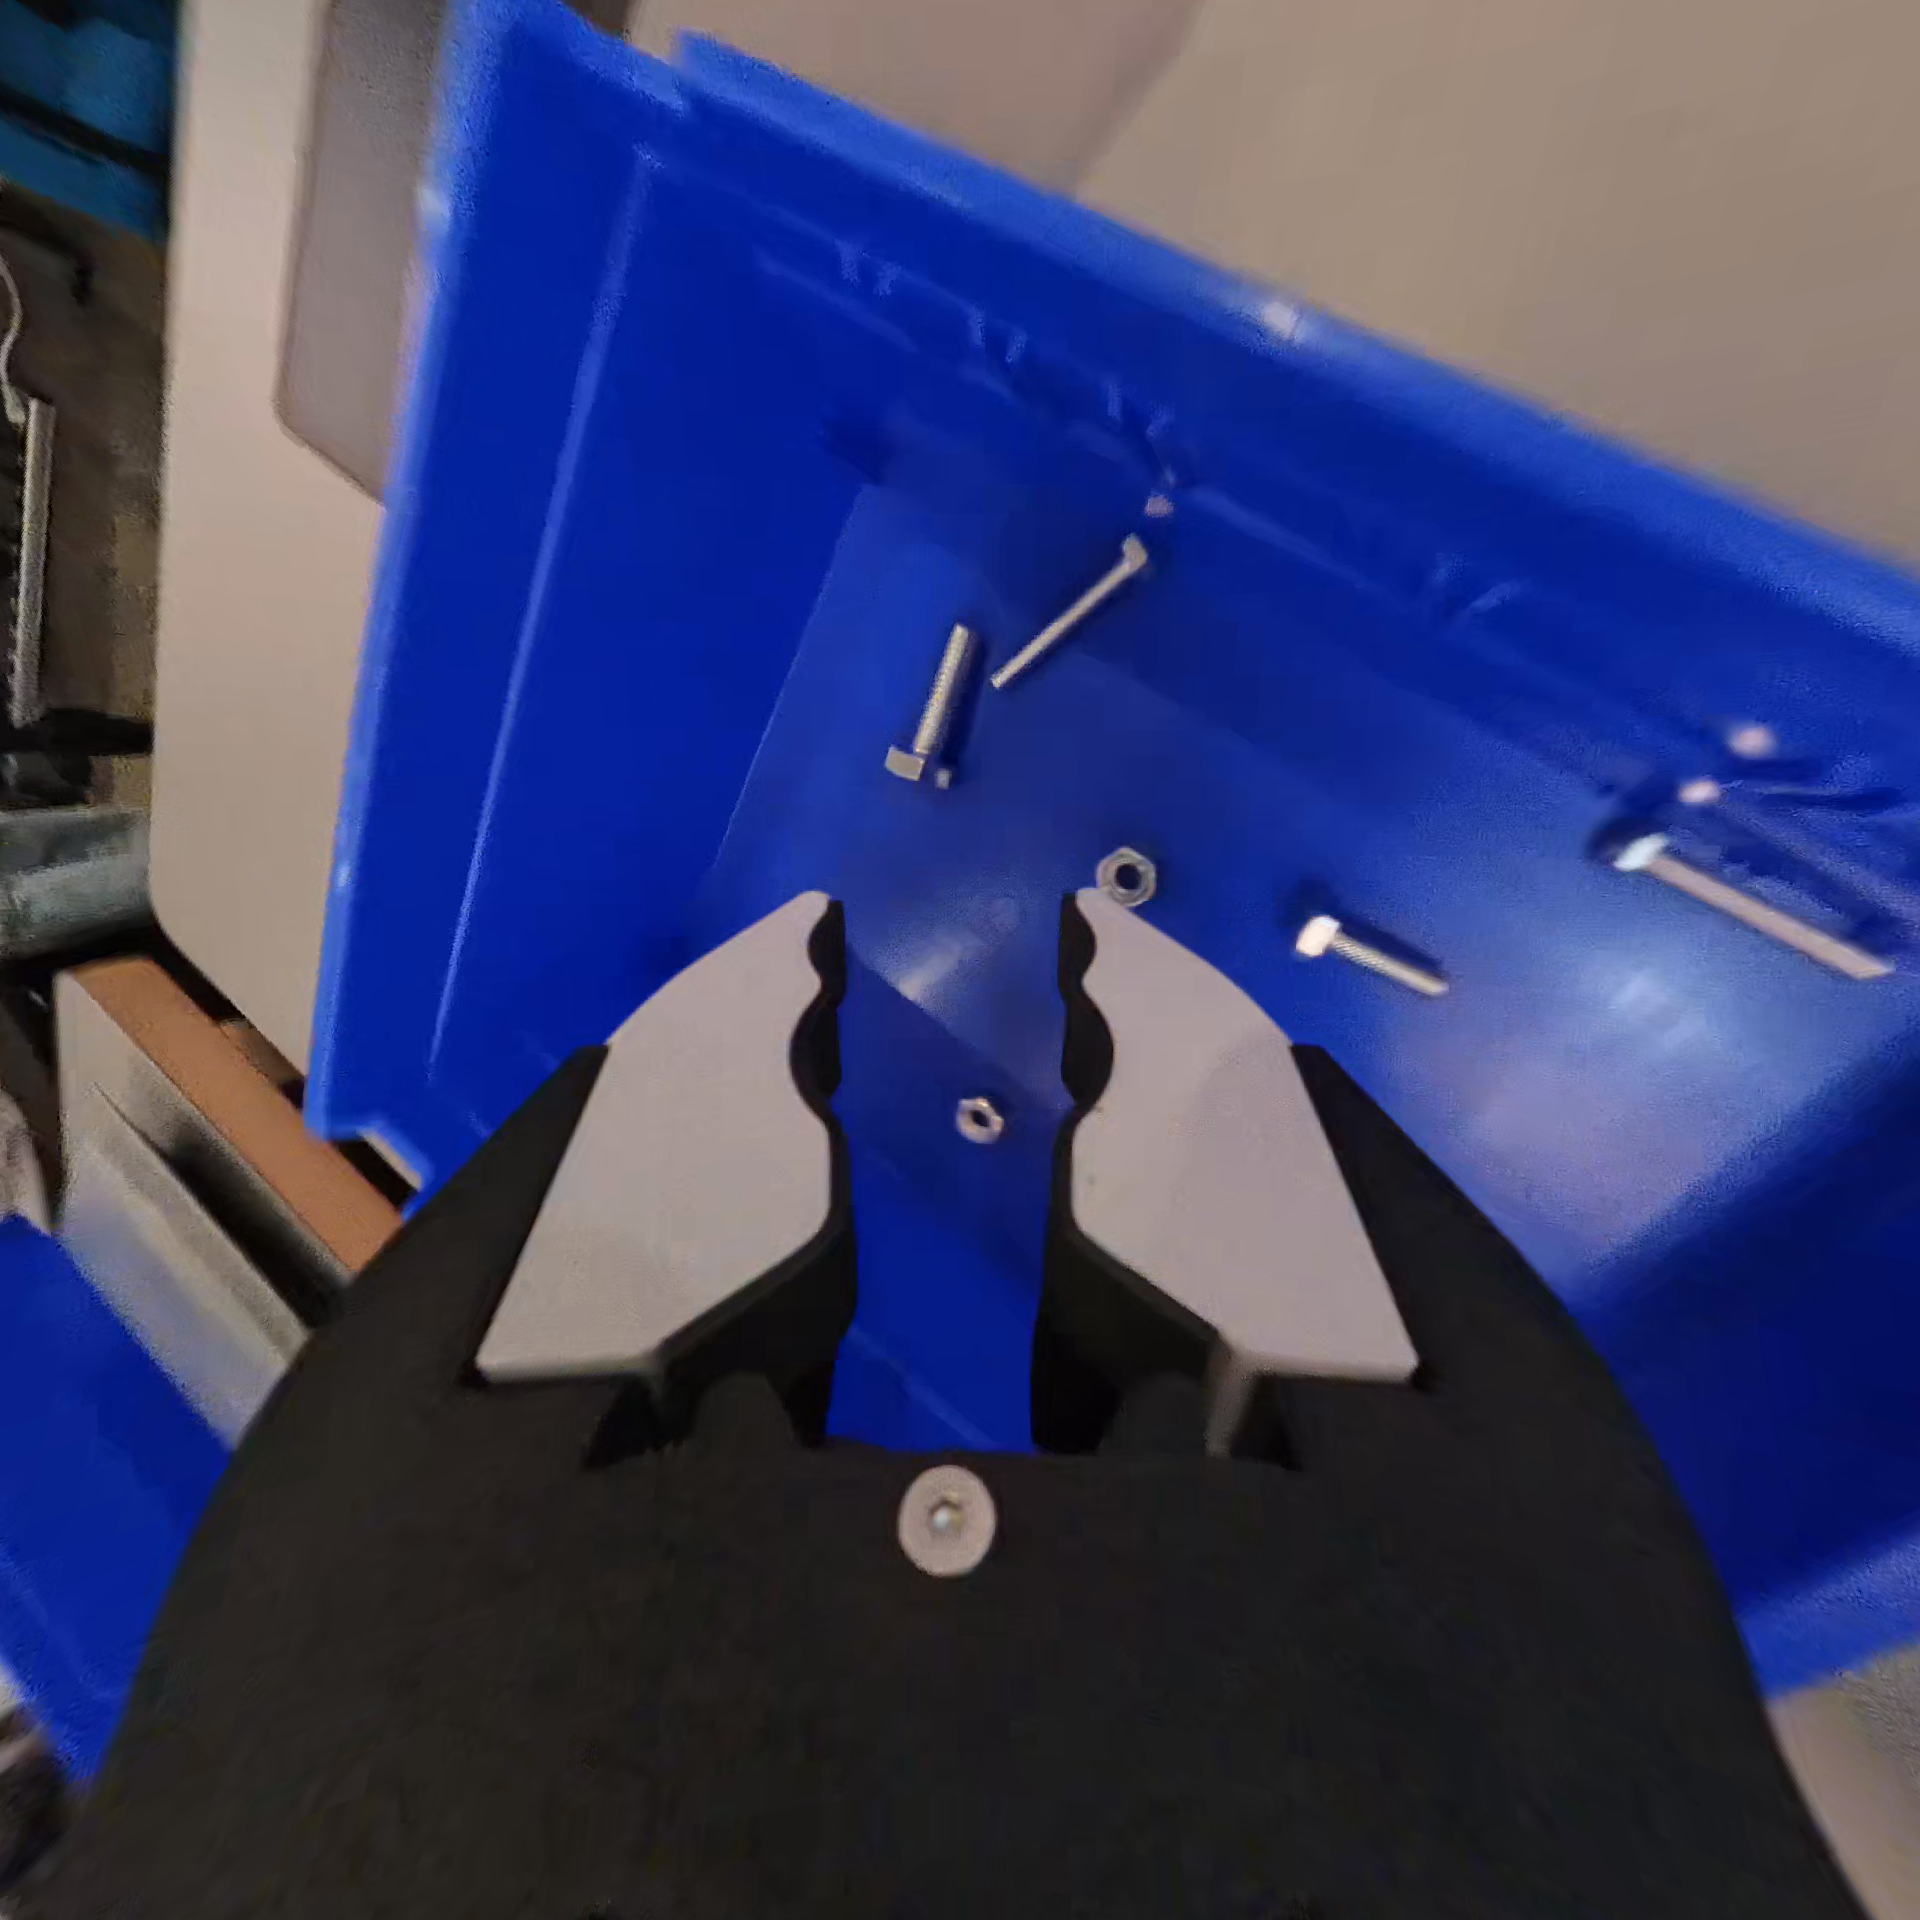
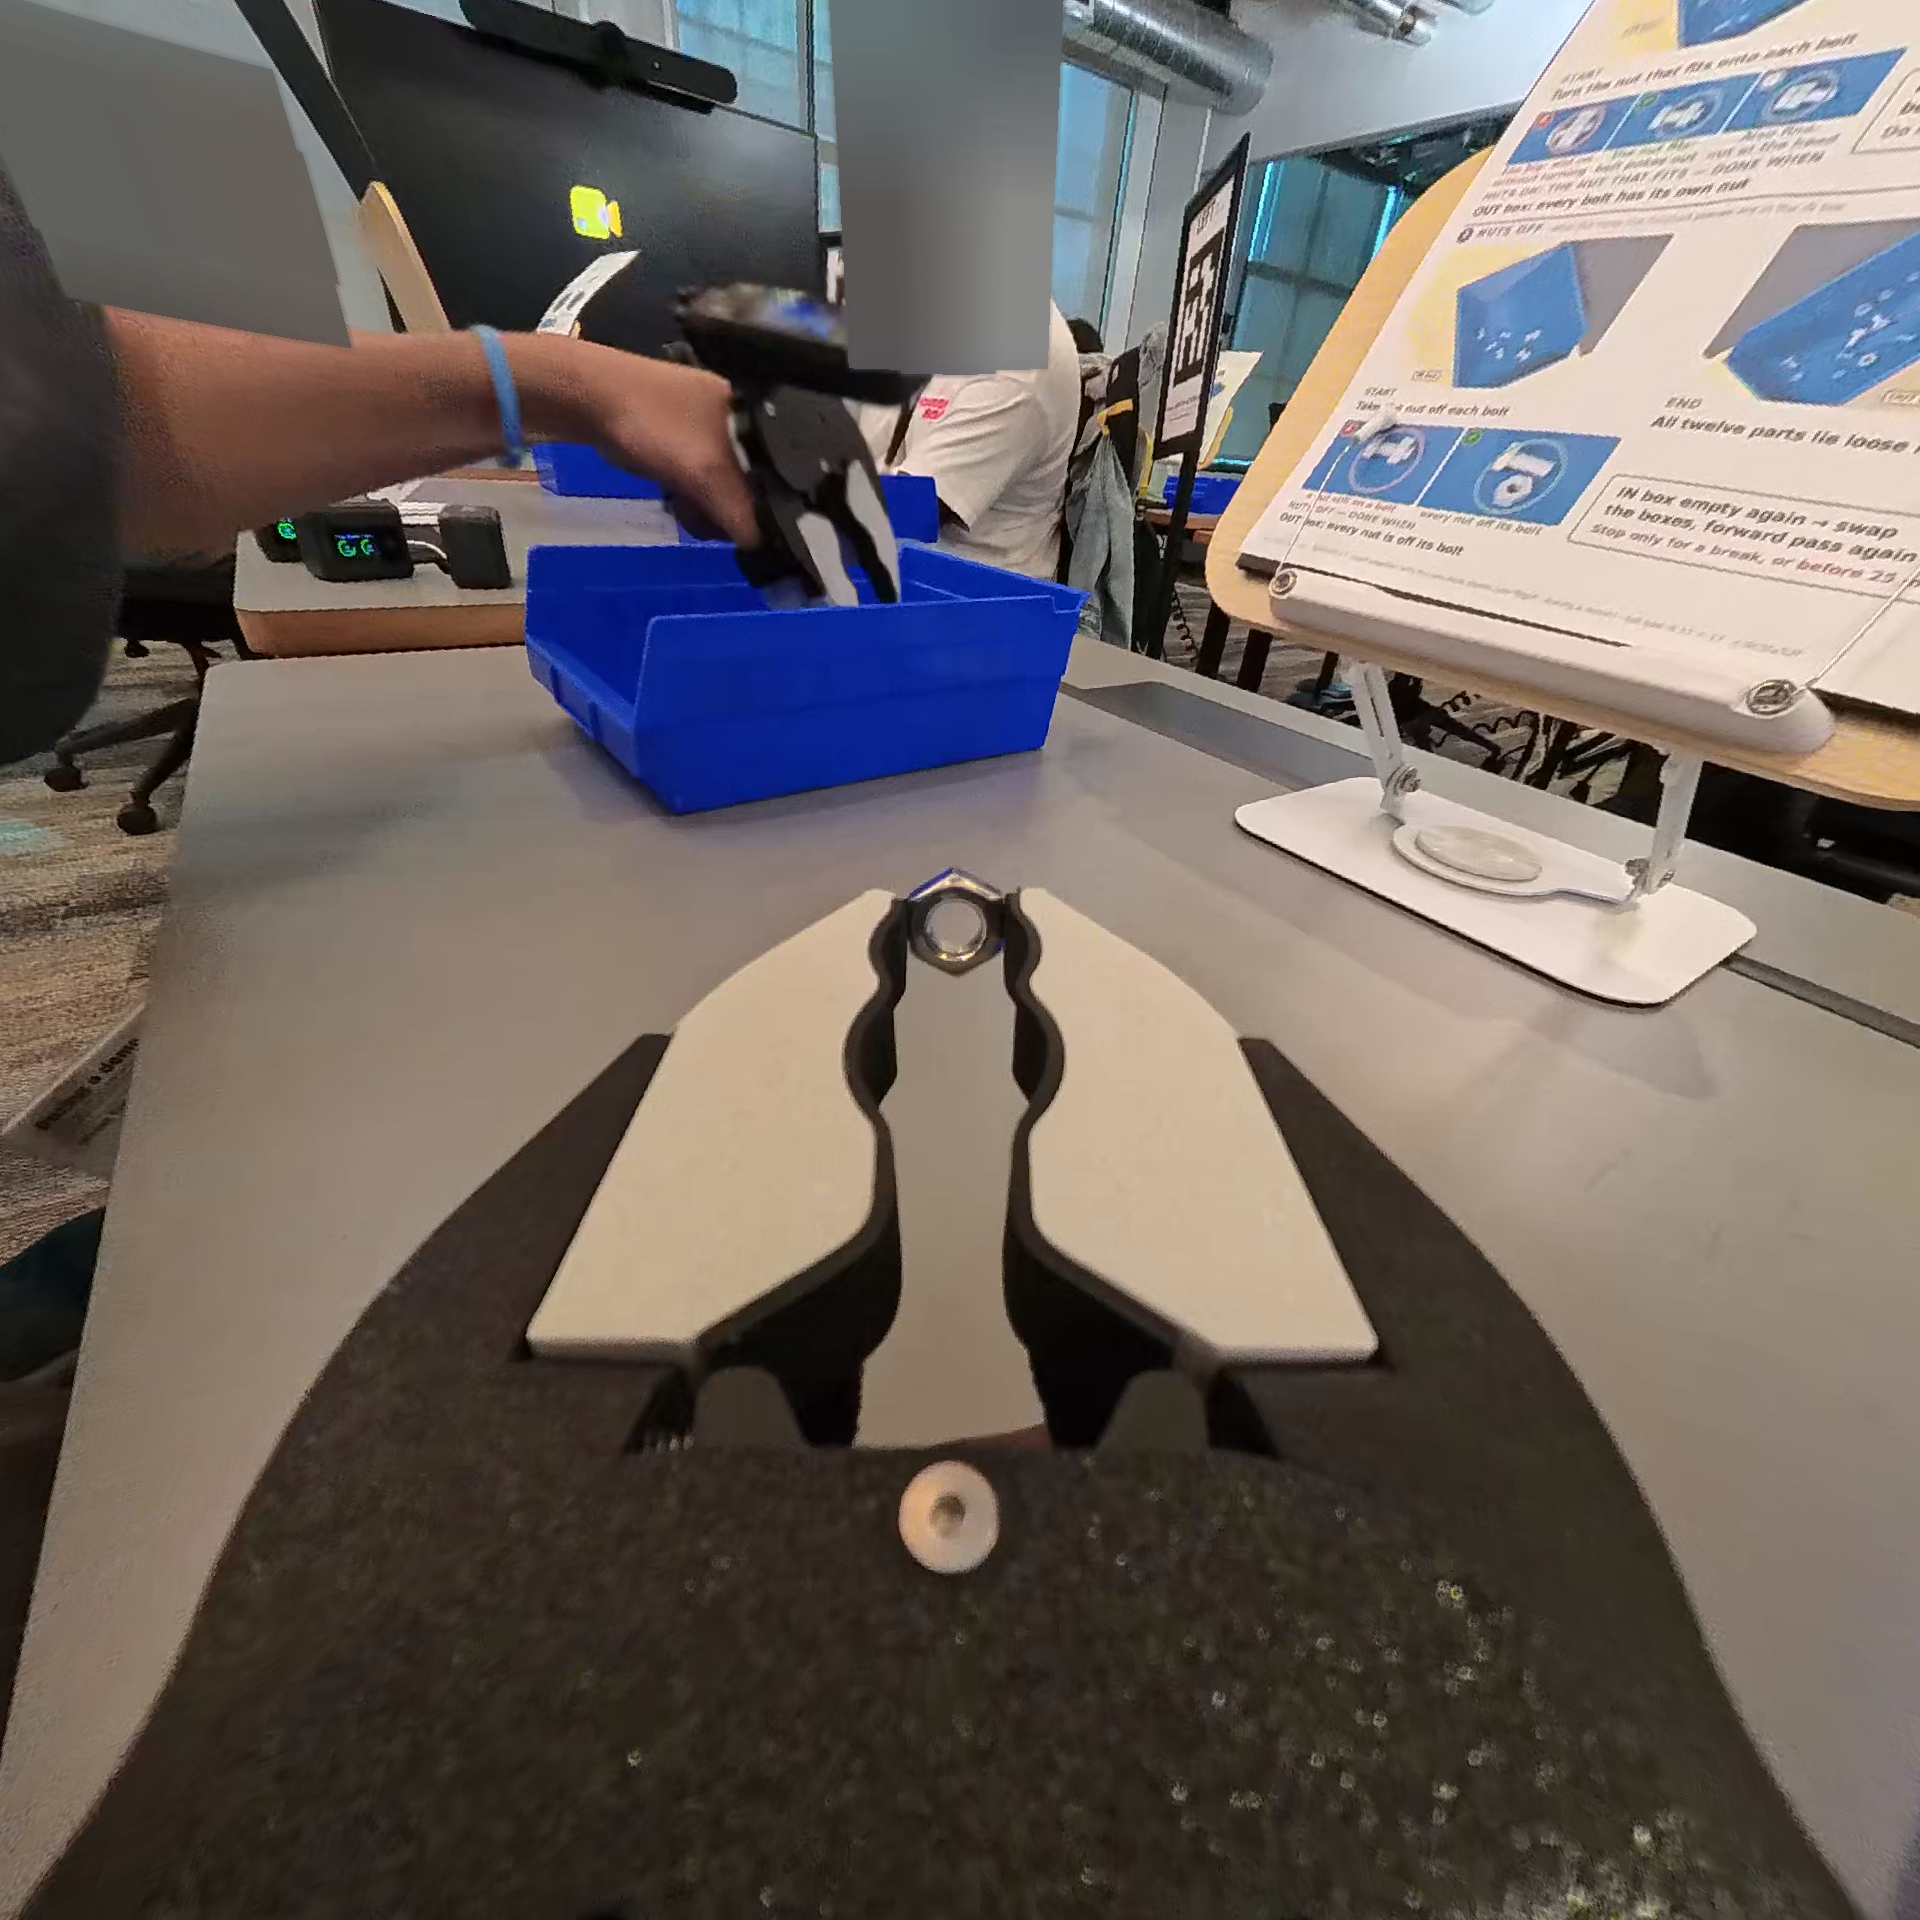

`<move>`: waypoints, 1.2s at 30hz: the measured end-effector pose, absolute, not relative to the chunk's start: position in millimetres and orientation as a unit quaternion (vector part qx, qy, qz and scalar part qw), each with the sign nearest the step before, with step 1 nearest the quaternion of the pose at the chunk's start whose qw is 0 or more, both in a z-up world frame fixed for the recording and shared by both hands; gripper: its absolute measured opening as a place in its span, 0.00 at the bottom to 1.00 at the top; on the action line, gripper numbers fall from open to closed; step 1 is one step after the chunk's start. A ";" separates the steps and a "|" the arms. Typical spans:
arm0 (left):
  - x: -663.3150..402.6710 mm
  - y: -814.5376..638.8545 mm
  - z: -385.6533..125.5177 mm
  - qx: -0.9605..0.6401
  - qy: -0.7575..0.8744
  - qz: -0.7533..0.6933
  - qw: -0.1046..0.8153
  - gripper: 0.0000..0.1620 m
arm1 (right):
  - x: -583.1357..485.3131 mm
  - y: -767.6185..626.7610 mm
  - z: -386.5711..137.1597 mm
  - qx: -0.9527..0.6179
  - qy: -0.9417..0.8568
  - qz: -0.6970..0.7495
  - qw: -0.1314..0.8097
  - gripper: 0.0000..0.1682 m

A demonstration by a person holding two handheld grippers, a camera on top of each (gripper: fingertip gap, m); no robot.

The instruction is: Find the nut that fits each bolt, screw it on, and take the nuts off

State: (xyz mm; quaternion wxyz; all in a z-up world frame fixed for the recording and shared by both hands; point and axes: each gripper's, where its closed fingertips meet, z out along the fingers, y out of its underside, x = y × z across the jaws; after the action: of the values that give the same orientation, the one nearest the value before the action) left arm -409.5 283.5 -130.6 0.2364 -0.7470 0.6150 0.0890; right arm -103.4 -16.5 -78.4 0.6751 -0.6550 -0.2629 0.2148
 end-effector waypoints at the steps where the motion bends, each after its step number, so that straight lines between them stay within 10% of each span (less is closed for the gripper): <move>1: -409.2 289.2 -140.0 -0.734 0.636 0.103 0.216 0.24 | -102.6 -15.7 -78.9 -0.657 -0.261 0.216 0.674 0.10; 22: -406.6 314.1 -186.5 -0.711 0.685 0.100 0.123 0.11 | -97.9 -9.7 -82.2 -0.667 -0.245 0.221 0.668 0.10; 36: -343.9 188.6 -6.8 -0.695 0.470 -0.290 0.459 0.11 | -104.7 -12.5 -83.8 -0.667 -0.259 0.227 0.661 0.10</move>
State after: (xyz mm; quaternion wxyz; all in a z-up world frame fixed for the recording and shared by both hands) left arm -343.9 188.6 -6.8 0.4592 -0.6955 0.4703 -0.2903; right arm -104.7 -12.5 -83.8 0.6611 -0.6667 -0.2589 0.2267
